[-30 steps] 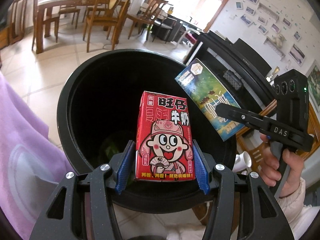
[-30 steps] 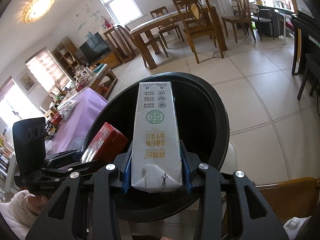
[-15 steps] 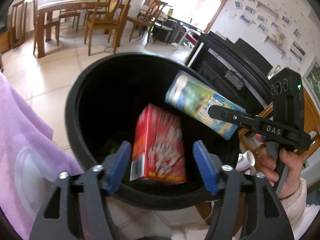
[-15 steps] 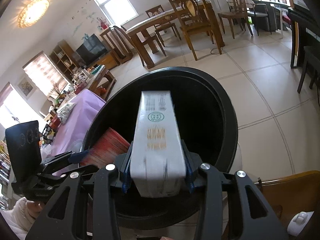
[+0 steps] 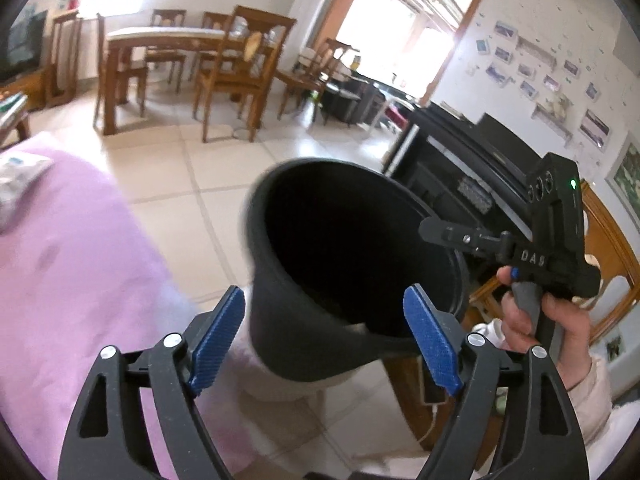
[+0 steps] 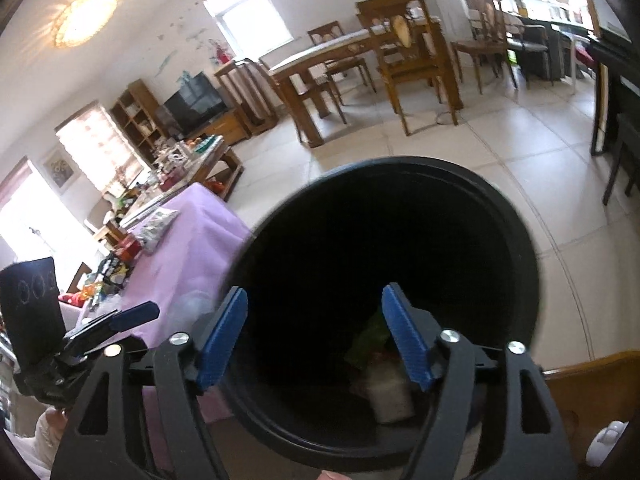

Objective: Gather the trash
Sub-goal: 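Grasp the red Wangzai carton with the right tool while the left grasps the orange wrapper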

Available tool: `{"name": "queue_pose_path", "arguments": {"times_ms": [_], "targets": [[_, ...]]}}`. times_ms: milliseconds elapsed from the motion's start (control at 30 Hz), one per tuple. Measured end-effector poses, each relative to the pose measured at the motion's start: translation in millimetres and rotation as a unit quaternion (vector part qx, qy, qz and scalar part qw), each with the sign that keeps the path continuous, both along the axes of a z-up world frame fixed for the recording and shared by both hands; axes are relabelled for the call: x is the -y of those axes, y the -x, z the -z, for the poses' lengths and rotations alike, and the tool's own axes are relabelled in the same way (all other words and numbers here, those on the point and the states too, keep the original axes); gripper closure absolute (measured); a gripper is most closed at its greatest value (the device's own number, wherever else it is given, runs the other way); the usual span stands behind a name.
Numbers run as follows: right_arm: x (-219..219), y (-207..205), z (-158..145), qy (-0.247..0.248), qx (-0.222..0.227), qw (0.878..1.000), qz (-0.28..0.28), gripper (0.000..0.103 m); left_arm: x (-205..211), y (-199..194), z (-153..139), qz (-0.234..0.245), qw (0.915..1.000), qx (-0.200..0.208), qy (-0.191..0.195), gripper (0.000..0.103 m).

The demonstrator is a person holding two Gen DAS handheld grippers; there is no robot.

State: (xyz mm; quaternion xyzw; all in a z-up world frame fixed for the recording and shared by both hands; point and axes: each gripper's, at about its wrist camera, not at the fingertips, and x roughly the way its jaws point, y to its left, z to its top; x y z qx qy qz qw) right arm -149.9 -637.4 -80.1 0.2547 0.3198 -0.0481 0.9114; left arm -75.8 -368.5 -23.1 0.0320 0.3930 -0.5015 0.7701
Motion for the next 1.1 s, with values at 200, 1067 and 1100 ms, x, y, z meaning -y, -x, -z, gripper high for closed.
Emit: {"name": "queue_pose_path", "arguments": {"times_ms": [200,1067,1100], "targets": [[-65,-59,-14,0.004,0.010,0.998,-0.064,0.020,-119,-36,-21,-0.097,0.9947,0.033,-0.009,0.022],[-335,-375,12,-0.052,-0.165,0.957,-0.233,0.012,-438,-261,1,-0.371,0.9250,-0.076,-0.038,0.031],[-339,-380,15,-0.043,-0.172,0.957,-0.231,0.012,-439,-266,5,-0.372,0.9240,-0.081,-0.039,0.036]]}}
